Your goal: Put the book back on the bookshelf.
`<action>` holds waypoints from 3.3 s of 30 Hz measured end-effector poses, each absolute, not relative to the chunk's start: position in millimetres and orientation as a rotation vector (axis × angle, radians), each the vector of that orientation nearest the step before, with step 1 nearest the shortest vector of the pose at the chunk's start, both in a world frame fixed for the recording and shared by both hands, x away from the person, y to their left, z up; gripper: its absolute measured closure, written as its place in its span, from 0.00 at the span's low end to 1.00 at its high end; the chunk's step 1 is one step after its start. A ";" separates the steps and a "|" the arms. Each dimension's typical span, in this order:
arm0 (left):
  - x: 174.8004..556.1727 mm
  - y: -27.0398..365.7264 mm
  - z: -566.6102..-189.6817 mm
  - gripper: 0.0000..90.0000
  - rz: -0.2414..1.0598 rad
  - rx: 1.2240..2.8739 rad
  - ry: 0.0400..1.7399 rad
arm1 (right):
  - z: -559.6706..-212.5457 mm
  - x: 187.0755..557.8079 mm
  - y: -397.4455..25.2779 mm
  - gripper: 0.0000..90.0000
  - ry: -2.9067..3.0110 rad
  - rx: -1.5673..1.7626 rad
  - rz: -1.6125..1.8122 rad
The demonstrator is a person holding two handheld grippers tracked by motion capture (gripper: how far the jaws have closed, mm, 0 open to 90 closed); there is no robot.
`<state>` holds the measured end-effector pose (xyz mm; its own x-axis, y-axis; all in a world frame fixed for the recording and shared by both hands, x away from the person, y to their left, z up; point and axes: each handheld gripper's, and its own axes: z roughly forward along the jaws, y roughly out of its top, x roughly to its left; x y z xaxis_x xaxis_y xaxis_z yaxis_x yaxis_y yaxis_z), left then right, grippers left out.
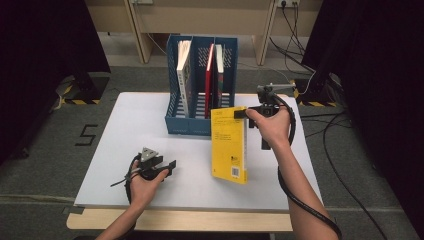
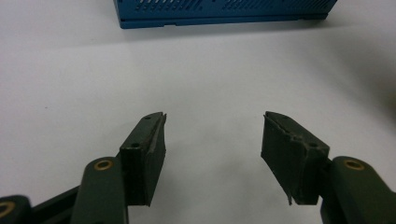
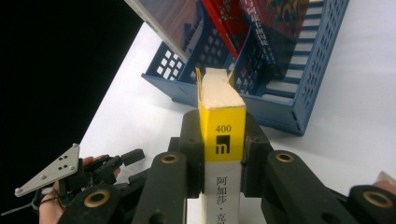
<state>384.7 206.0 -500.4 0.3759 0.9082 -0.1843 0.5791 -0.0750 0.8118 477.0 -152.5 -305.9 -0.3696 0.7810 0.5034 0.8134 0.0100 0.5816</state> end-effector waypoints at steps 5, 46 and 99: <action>384.7 205.9 -500.4 0.43 0.475 1.765 1.309 | -300.5 477.1 -154.8 0.85 -2.210 -1.744 -1.329; 384.6 205.1 -500.4 0.43 0.475 1.770 1.306 | -265.5 483.7 -169.9 0.85 -2.192 -1.794 -1.439; 384.4 204.8 -500.6 0.43 0.476 1.764 1.305 | -232.0 509.8 -180.3 0.85 -2.138 -1.878 -1.526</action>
<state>384.4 204.8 -500.6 0.3782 0.9074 -0.1834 0.5759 -0.0754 0.8140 509.8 -180.3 -232.0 -0.3212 0.8100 0.4907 0.7275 -0.1206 0.6754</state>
